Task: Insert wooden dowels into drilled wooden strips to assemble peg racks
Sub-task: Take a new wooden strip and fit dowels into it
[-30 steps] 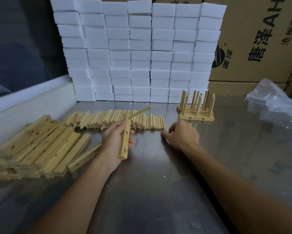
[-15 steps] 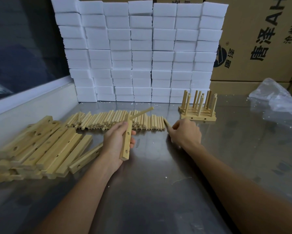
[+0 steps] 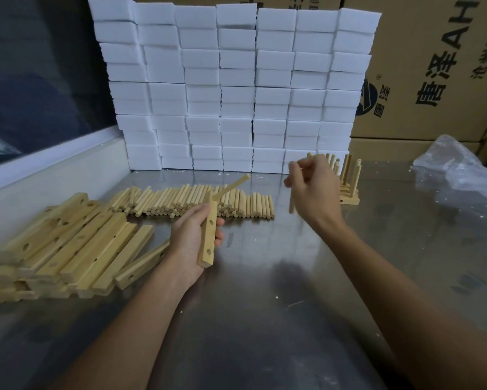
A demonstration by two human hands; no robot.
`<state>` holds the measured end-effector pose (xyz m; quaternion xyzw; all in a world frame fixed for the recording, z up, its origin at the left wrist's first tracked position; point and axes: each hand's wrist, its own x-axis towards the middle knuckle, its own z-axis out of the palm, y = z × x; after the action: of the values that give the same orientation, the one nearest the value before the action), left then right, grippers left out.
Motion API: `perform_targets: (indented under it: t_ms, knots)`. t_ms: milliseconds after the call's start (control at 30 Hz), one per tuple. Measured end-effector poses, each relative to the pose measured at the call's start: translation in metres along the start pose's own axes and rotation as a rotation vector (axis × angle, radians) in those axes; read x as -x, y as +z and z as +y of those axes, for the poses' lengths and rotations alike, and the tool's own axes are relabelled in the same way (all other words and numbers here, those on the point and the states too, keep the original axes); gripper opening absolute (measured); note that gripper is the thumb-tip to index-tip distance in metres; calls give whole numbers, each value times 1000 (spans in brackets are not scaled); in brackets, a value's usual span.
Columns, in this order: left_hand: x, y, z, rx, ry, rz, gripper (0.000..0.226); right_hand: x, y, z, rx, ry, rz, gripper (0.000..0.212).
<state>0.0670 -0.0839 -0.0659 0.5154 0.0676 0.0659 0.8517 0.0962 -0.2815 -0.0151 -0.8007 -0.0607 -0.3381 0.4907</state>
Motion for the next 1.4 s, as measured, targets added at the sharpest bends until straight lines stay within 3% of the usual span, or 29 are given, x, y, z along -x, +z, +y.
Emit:
perform_targets:
  t_ms: [200, 367, 467, 567, 633, 833, 967, 1133, 1400]
  knots:
    - [0, -1, 0, 7, -4, 10, 23, 17, 14, -27, -93, -111, -152, 11]
    - [-1, -1, 0, 24, -2, 13, 21, 22, 19, -30, -164, 33, -192, 18]
    - [-1, -2, 0, 29, -5, 4, 20, 21, 18, -27, -249, 124, -218, 9]
    - [-1, -2, 0, 32, -8, 1, 20, 20, 15, -25, -332, 185, -217, 24]
    - [-1, -3, 0, 26, -7, 0, 20, 19, 14, -24, -378, 205, -212, 23]
    - [-1, -1, 1, 23, -13, 0, 18, 15, 13, -19, -573, 393, -341, 46]
    - [0, 0, 1, 23, -12, 5, 18, 21, 15, -13, -432, 305, -397, 24]
    - [1, 1, 2, 22, -11, 13, 16, 21, 17, -16, -457, 417, -452, 37]
    - [1, 1, 2, 22, -8, 13, 17, 25, 17, -12, -326, 306, -408, 16]
